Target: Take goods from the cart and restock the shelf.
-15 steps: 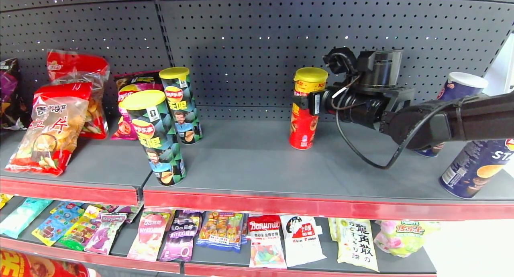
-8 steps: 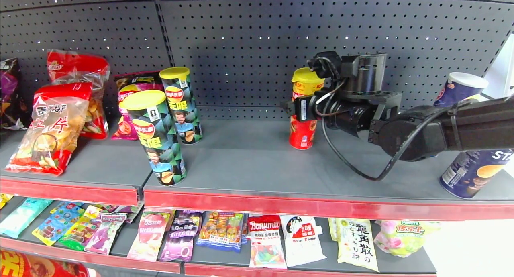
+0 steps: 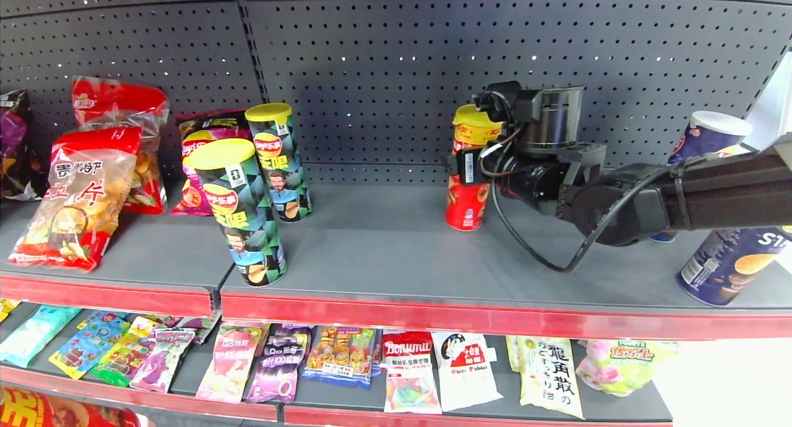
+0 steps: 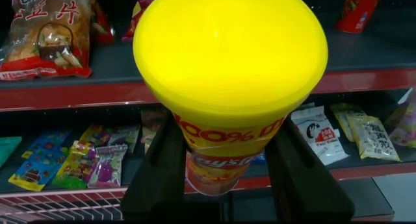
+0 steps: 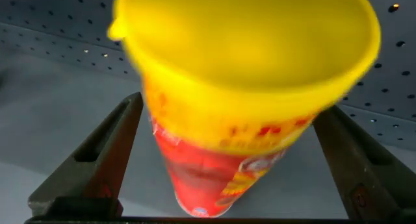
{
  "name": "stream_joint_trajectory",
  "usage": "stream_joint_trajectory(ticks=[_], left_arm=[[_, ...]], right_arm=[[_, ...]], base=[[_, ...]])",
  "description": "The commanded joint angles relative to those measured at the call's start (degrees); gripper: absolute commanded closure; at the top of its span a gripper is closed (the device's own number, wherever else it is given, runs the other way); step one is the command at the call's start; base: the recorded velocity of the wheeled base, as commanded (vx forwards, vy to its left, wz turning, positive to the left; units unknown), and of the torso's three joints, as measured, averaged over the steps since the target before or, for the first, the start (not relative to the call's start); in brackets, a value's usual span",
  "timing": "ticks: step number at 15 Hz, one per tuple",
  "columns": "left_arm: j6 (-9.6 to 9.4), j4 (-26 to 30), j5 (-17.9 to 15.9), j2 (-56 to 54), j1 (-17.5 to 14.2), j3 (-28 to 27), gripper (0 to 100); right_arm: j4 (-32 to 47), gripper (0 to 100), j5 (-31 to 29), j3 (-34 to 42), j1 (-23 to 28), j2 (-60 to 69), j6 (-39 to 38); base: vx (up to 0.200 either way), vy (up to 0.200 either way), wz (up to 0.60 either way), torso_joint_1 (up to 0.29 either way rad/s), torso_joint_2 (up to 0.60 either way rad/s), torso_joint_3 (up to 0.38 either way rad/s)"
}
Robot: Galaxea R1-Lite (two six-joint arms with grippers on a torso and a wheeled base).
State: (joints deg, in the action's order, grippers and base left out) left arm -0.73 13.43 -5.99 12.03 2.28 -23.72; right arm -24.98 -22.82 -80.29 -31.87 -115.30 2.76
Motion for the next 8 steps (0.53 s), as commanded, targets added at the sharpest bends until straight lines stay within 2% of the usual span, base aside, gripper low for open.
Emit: stream_joint_trajectory(ticks=[1, 8], left_arm=[[0.03, 0.0, 0.0, 0.0, 0.0, 0.2, 100], [0.03, 0.0, -0.1, 0.1, 0.0, 0.9, 100]], right_arm=[[0.5, 0, -0.2, -0.9, 0.3, -0.9, 0.1], [2.7, 0, -2.4, -5.2, 0.0, -3.4, 0.1]], base=[[0.0, 0.0, 0.0, 0.0, 0.0, 0.0], [0.0, 0.0, 0.0, 0.0, 0.0, 0.0]])
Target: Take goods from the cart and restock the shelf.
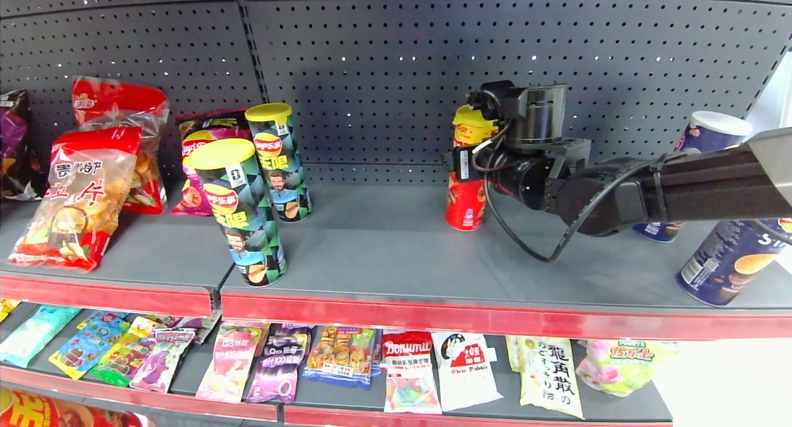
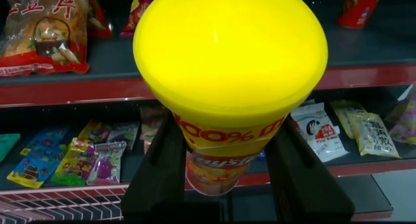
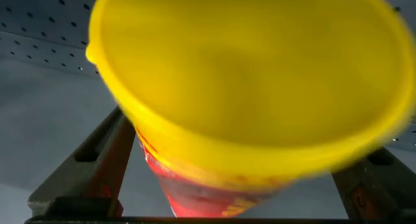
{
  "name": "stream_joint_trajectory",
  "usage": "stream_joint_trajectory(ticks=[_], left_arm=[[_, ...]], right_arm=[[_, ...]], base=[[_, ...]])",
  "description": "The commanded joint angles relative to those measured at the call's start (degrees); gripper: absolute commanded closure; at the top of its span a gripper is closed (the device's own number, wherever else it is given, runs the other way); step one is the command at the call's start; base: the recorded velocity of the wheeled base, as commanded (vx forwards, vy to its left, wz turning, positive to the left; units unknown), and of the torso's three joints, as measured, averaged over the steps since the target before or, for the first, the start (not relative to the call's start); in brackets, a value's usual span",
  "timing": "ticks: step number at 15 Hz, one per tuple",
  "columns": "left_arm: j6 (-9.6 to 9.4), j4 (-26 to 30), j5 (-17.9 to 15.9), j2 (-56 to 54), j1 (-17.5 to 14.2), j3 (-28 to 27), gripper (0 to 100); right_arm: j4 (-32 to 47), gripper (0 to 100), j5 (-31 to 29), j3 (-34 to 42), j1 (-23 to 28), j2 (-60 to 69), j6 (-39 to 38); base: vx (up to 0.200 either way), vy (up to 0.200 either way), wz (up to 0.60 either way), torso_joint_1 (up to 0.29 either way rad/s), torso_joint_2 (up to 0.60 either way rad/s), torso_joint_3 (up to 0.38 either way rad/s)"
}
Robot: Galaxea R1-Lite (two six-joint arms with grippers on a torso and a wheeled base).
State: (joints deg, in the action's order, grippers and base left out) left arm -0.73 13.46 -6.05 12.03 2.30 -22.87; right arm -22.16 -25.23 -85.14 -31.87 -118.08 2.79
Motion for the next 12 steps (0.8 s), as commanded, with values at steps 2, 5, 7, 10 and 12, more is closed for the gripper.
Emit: stream_joint_trajectory(ticks=[2, 5, 7, 10, 12], left_arm=[[0.03, 0.0, -0.2, 0.2, 0.0, 0.2, 100], [0.03, 0.0, -0.2, 0.0, 0.0, 0.8, 100], [-0.06, 0.0, -0.3, 0.1, 0.0, 0.8, 100], [0.03, -0.1, -0.3, 0.1, 0.0, 0.7, 100], [0.03, -0.2, -0.4, 0.2, 0.1, 0.6, 100]], right_arm=[[-0.2, 0, 0.1, -0.5, 0.0, -1.3, 0.0], [-0.2, 100, 0.4, -0.6, 0.0, -1.6, -0.2], [-0.2, 100, 0.8, -0.4, 0.0, -1.3, -0.2], [-0.1, 100, 7.5, 3.3, -0.5, 5.0, 0.3], [-0.1, 100, 14.0, 8.7, -0.5, 10.6, 2.2]], base=[[0.0, 0.0, 0.0, 0.0, 0.0, 0.0], [0.0, 0.0, 0.0, 0.0, 0.0, 0.0], [0.0, 0.0, 0.0, 0.0, 0.0, 0.0], [0.0, 0.0, 0.0, 0.0, 0.0, 0.0], [0.0, 0.0, 0.0, 0.0, 0.0, 0.0]])
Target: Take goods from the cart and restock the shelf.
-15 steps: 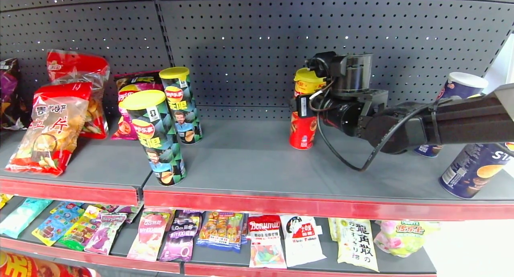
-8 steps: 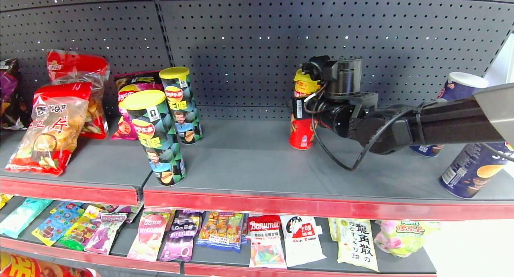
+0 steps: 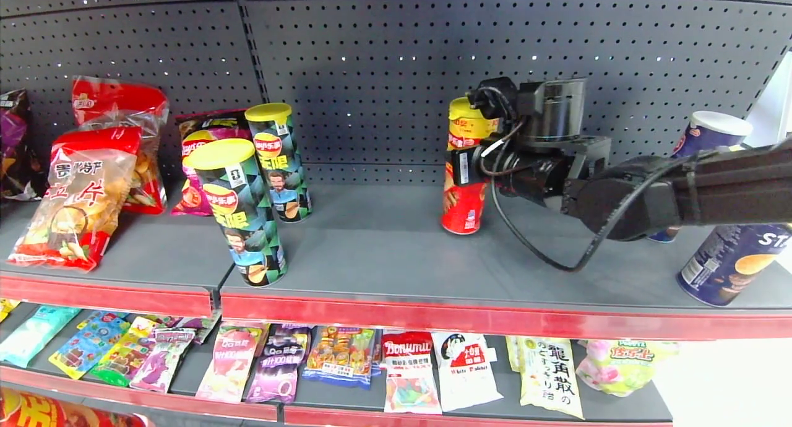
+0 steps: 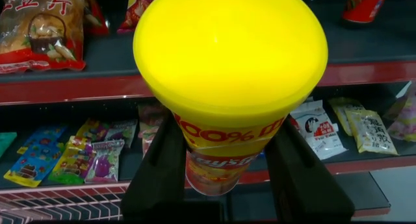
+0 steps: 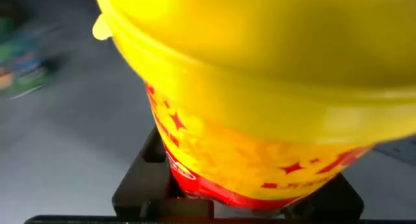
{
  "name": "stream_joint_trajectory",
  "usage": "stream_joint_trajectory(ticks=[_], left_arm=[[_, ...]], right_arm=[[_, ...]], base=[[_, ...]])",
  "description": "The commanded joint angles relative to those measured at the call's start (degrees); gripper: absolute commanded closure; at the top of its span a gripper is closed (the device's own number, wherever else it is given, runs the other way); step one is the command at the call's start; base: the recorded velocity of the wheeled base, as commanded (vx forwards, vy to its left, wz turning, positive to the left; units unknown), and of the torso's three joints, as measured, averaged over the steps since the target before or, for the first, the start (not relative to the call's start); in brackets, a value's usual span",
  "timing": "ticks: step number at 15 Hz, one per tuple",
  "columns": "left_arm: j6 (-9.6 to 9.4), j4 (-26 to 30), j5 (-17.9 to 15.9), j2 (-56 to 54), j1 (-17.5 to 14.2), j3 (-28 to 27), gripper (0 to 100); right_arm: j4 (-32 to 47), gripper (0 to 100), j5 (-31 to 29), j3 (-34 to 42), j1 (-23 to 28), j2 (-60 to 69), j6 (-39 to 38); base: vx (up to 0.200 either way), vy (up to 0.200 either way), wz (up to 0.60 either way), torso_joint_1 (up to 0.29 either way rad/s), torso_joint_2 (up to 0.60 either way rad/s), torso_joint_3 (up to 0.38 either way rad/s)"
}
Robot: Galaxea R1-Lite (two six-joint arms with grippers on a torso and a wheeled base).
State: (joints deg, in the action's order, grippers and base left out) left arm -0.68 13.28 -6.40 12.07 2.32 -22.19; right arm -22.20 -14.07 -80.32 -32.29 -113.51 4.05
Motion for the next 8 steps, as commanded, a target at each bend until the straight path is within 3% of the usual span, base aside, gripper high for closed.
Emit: stream_joint_trajectory(ticks=[1, 8], left_arm=[[-0.02, 0.0, -0.1, 0.1, 0.1, 0.0, 100], [-0.02, -0.1, -1.9, 0.5, 0.2, 0.0, 100]], right_arm=[[0.0, 100, 7.8, 7.6, 0.1, 10.1, 2.8], [-0.6, 100, 34.4, 20.6, 4.3, 19.5, 7.2]], base=[[0.0, 0.0, 0.0, 0.0, 0.0, 0.0], [0.0, 0.0, 0.0, 0.0, 0.0, 0.0]])
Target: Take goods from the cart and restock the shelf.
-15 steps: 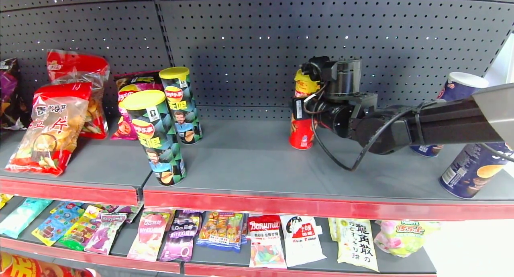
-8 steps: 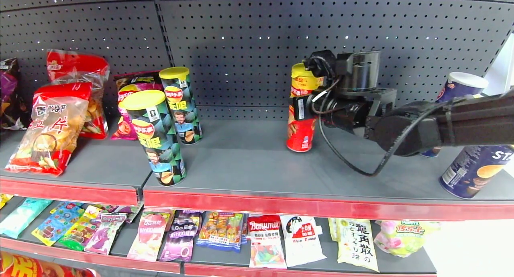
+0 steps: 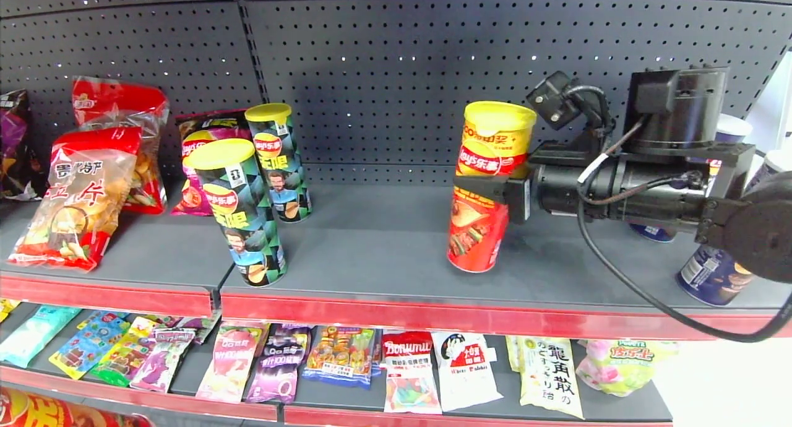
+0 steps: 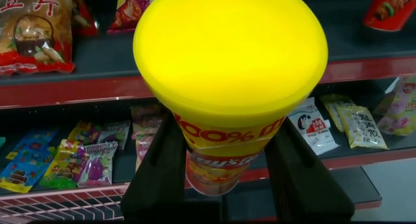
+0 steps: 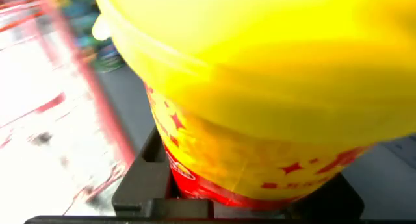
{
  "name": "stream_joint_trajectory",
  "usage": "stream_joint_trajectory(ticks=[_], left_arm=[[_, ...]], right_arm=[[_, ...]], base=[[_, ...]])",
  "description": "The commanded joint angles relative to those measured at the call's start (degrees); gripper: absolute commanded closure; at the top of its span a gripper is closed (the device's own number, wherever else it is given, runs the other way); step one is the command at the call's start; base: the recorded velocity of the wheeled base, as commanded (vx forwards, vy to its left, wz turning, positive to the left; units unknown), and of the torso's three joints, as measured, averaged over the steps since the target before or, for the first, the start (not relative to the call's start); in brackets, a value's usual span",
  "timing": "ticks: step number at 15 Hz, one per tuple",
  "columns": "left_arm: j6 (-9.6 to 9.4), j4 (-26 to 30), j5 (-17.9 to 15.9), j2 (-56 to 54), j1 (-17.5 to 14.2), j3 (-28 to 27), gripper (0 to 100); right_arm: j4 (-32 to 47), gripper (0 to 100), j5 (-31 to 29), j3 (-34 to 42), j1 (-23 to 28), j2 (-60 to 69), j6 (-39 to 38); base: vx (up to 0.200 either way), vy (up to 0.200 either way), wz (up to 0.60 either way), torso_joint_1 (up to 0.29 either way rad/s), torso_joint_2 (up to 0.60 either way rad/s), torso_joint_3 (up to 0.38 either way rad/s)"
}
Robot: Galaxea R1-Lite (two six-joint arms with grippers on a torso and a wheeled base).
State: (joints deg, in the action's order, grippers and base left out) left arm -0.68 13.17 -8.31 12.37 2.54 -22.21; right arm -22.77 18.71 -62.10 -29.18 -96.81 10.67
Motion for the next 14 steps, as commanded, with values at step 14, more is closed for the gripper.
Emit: stream_joint_trajectory(ticks=[14], left_arm=[[-0.02, -0.1, 0.1, 0.1, 0.0, -0.6, 100]], right_arm=[[0.1, 100, 16.4, 2.9, 5.3, -3.7, 10.5]], base=[[0.0, 0.0, 0.0, 0.0, 0.0, 0.0]])
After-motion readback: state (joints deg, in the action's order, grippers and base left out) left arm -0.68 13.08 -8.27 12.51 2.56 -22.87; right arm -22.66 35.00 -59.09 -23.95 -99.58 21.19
